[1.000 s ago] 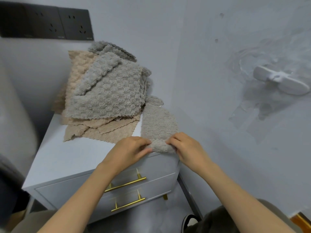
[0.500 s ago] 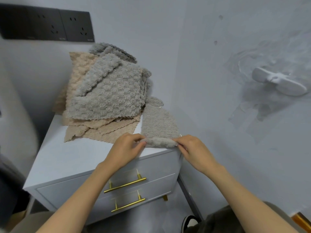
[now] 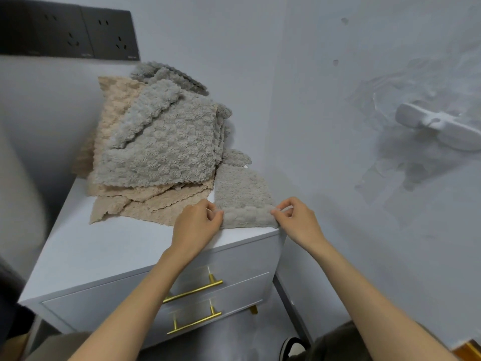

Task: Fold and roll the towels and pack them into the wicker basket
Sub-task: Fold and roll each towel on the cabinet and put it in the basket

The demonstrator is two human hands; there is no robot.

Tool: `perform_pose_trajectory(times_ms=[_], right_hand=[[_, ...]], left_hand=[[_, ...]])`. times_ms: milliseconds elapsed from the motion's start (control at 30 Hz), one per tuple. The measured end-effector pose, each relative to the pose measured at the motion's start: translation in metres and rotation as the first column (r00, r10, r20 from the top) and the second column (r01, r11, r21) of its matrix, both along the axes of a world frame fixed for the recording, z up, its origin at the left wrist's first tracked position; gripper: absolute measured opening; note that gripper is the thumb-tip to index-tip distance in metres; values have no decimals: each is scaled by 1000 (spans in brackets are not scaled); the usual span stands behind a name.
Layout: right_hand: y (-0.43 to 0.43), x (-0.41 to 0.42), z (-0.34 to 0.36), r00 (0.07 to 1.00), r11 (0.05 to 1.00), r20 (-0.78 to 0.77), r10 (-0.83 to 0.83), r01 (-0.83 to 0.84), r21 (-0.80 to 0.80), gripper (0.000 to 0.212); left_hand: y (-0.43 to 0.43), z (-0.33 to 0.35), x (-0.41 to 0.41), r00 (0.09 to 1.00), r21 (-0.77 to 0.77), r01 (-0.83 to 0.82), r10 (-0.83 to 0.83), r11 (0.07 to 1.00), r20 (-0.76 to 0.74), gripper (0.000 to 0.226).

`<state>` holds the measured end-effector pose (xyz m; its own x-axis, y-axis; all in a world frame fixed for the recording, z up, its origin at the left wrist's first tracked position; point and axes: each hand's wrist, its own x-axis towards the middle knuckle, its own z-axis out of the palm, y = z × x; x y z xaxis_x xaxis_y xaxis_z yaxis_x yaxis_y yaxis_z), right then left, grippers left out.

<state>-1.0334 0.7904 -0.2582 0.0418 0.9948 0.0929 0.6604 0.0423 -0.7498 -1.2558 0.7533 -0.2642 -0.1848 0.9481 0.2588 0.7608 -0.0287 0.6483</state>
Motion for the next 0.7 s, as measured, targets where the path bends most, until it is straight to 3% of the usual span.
perform_pose_trajectory(times_ms=[233, 367, 467, 600, 700], right_hand=[[1, -6, 0, 947, 973, 322, -10, -65, 220, 19], [-2, -16, -3, 875, 785, 468, 126, -376, 493, 28], [-7, -22, -7, 808, 714, 572, 145, -485, 505, 33], [-6, -18, -15, 772, 690, 615, 158, -532, 491, 27], [-9, -16, -17, 747, 713, 634, 200, -555, 428, 42]], left_hand=[[3, -4, 3, 970, 177, 30, 14, 984, -244, 9], [6, -10, 5, 920, 364, 233, -84, 902, -382, 7], [3, -12, 8, 886, 354, 353, -187, 866, -425, 14], [-1, -9, 6, 862, 309, 393, -229, 866, -453, 24], [-2, -8, 4, 866, 283, 394, -250, 874, -433, 18]])
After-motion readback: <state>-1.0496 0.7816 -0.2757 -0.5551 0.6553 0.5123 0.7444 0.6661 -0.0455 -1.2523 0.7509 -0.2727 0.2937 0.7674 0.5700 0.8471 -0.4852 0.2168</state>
